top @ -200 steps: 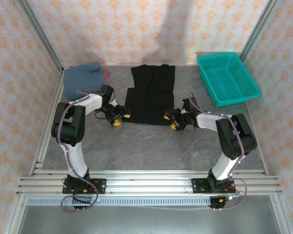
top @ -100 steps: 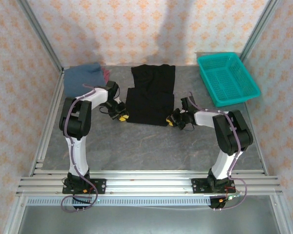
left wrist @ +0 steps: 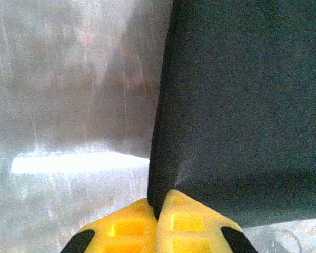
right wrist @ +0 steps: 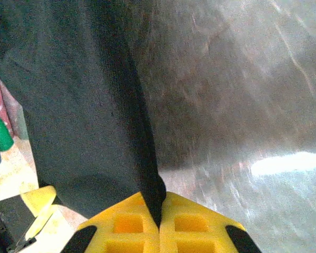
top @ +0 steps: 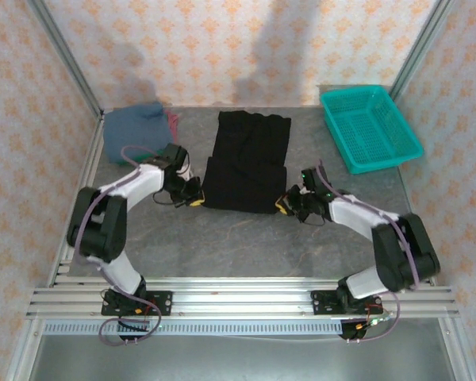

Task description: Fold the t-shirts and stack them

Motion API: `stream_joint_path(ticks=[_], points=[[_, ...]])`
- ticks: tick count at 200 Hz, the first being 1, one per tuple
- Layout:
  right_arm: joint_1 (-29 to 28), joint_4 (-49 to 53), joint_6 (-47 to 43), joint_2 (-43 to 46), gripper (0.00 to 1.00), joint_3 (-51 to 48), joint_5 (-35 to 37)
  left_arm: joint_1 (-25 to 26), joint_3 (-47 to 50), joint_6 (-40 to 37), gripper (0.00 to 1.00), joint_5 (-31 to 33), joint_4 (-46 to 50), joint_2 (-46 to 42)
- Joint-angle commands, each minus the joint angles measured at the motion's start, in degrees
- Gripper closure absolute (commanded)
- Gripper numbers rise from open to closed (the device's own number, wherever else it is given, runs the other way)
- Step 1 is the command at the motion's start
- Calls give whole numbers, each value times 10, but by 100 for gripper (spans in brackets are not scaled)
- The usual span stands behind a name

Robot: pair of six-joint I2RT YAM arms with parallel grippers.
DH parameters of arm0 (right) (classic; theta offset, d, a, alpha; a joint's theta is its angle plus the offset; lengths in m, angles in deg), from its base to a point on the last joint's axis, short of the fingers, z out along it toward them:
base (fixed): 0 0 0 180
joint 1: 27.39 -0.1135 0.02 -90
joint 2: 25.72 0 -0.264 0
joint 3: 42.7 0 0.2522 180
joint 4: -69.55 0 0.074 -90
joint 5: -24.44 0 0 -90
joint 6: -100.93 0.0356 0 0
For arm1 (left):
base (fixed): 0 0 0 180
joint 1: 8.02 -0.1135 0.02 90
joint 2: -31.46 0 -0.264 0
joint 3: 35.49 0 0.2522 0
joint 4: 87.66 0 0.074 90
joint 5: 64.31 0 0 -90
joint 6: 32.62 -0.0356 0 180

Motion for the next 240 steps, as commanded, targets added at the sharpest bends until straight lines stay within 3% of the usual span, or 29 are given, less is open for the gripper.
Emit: stream_joint_path(ticks=[1, 56, 87, 145, 202, 240], points=[[-12, 94, 16, 85, 100, -51, 29, 20, 80, 41, 100, 38, -11, -86], [-140, 193, 157, 342, 100, -158, 87, 101, 187, 144, 100, 63, 50, -315], [-161, 245, 178, 397, 100, -128, 100, 109, 179, 151, 100, 46, 96, -361], [-138, 302, 109, 302, 100, 31, 119, 90, -12, 103, 100, 42, 158, -276], [0, 310, 7, 175, 100, 148, 53, 25, -148, 71, 100, 0, 146, -142], [58, 318, -56, 71, 100, 230, 19, 3, -234, 52, 100, -12, 150, -51]])
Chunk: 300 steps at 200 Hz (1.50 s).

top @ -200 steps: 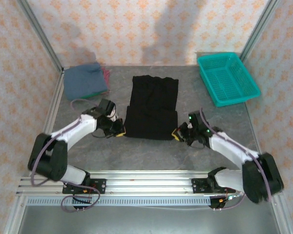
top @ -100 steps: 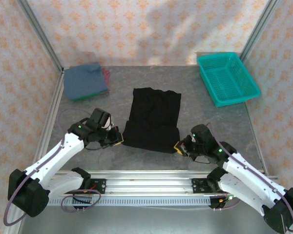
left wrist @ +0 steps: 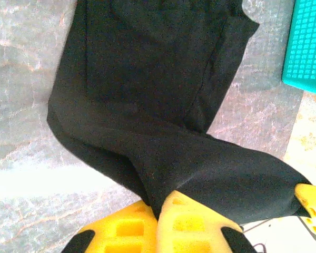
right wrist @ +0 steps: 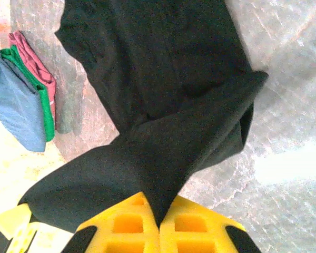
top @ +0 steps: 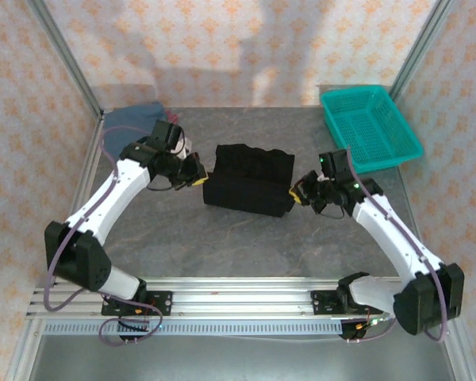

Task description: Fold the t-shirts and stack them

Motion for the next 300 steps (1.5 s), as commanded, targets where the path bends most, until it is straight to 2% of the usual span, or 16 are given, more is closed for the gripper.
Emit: stream_joint_path(ticks=[1, 82, 184, 196, 202, 211, 224, 241, 255, 260, 279, 300], points=[[33, 26, -61, -48, 100, 46, -15, -21, -53, -27, 100, 0, 16, 35], [92, 13, -117, -222, 100, 160, -55, -51, -182, -39, 100, 7, 21, 190], [120, 15, -144, -423, 100, 305, -62, -79, -355, -13, 100, 28, 18, 388], [122, 27, -147, -466, 95, 347, -53, -83, -399, -12, 100, 32, 26, 428], [124, 20, -145, -488, 92, 373, -59, -85, -429, -7, 94, 28, 32, 452], [128, 6, -133, -519, 83, 406, -61, -87, -478, 3, 74, 15, 31, 485], [133, -12, -121, -555, 58, 487, -72, -90, -571, 24, 51, 17, 48, 525], [139, 31, -141, -578, 37, 614, -62, -94, -721, 57, 38, 6, 72, 562], [140, 106, -189, -577, 27, 715, -48, -98, -808, 66, 30, 15, 86, 560], [140, 131, -204, -572, 24, 736, -42, -99, -814, 68, 20, 14, 84, 548], [138, 193, -251, -518, 21, 745, -30, -103, -789, 17, 17, 22, 109, 478], [117, 211, -307, -396, 15, 632, 15, -102, -671, -102, 17, 53, 134, 359]])
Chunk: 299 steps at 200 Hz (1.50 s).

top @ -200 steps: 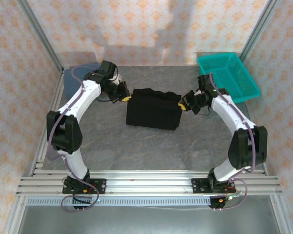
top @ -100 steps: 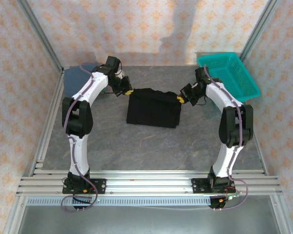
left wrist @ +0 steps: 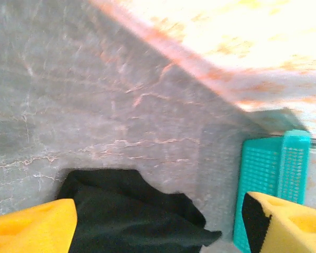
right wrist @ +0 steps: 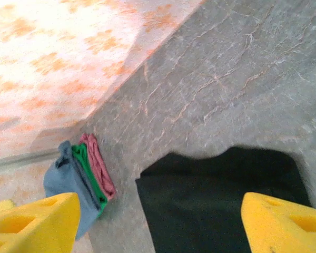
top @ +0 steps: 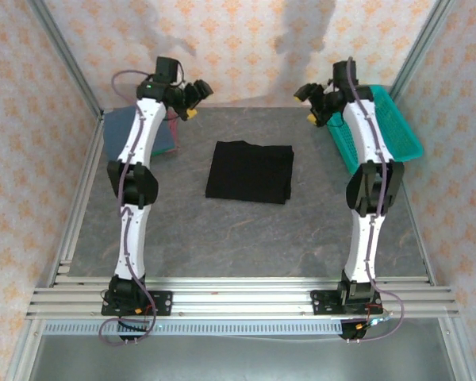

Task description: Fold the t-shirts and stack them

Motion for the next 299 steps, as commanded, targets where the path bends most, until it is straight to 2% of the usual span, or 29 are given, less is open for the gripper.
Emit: stream_joint_path(ticks=[1, 22, 44, 77, 109, 147, 187, 230, 258, 299], points=[[-26, 96, -89, 143, 15, -85, 59, 4, 90, -121, 17, 37, 55, -162], [-64, 55, -115, 289, 11, -266, 130, 5, 331, -197, 12, 60, -41, -319], [-105, -6, -104, 416, 10, -446, 179, 5, 499, -241, 7, 75, -110, -406], [-163, -77, -80, 518, 9, -624, 226, 16, 598, -260, 8, 70, -149, -405], [-174, -149, -69, 506, 9, -701, 214, 41, 622, -274, 12, 73, -180, -341], [-174, -204, -91, 409, 9, -688, 226, 63, 595, -267, 14, 88, -205, -242], [-163, -213, -134, 268, 9, -600, 213, 83, 546, -214, 15, 144, -229, -151], [-107, -223, -158, 128, 12, -505, 153, 102, 468, -159, 14, 165, -249, -64], [-92, -214, -169, 66, 14, -443, 119, 115, 427, -134, 14, 157, -256, -16], [-81, -180, -172, -18, 17, -362, 82, 137, 365, -121, 17, 155, -201, 40]])
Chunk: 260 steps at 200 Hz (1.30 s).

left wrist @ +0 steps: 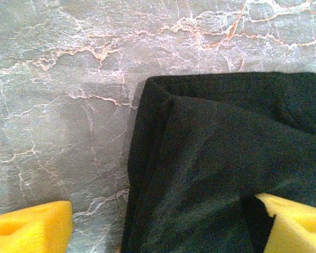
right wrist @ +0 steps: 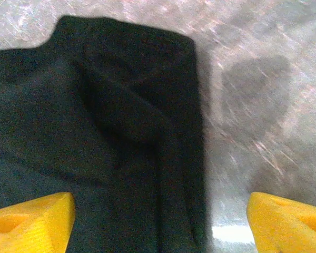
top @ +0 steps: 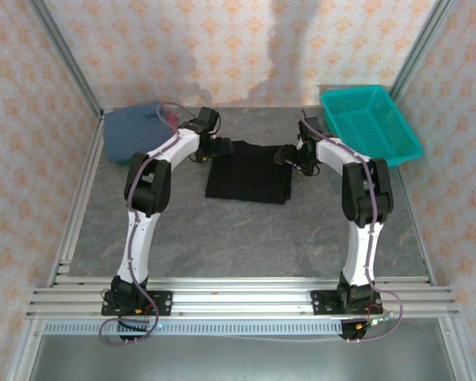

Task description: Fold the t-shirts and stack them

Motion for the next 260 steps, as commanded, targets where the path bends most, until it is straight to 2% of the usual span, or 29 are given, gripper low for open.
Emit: stream_joint_path(ticks=[1, 50, 85, 131, 146, 184, 202, 234, 260], points=[[4, 29, -13, -38, 18, 42, -31, 23, -23, 21, 17, -18, -10, 47], [13, 9, 8, -47, 20, 36, -64, 61, -53, 34, 27, -30, 13, 83], [14, 0, 12, -52, 20, 30, -80, 94, -105, 35, 44, -56, 27, 115], [14, 7, 10, -44, 20, 34, -88, 91, -172, 15, 90, -41, 97, 137], [14, 5, 11, -36, 20, 31, -90, 82, -178, 9, 100, -25, 108, 116], [15, -31, 27, 19, 13, 1, -109, 62, -185, -39, 100, 44, 125, 29], [16, -65, 45, 53, 10, -16, -124, 50, -217, -70, 100, 64, 148, 5], [17, -109, 78, 85, 8, -20, -169, 33, -316, -122, 100, 60, 206, 9], [17, -125, 103, 91, 8, -10, -194, 19, -338, -144, 100, 42, 213, 3]])
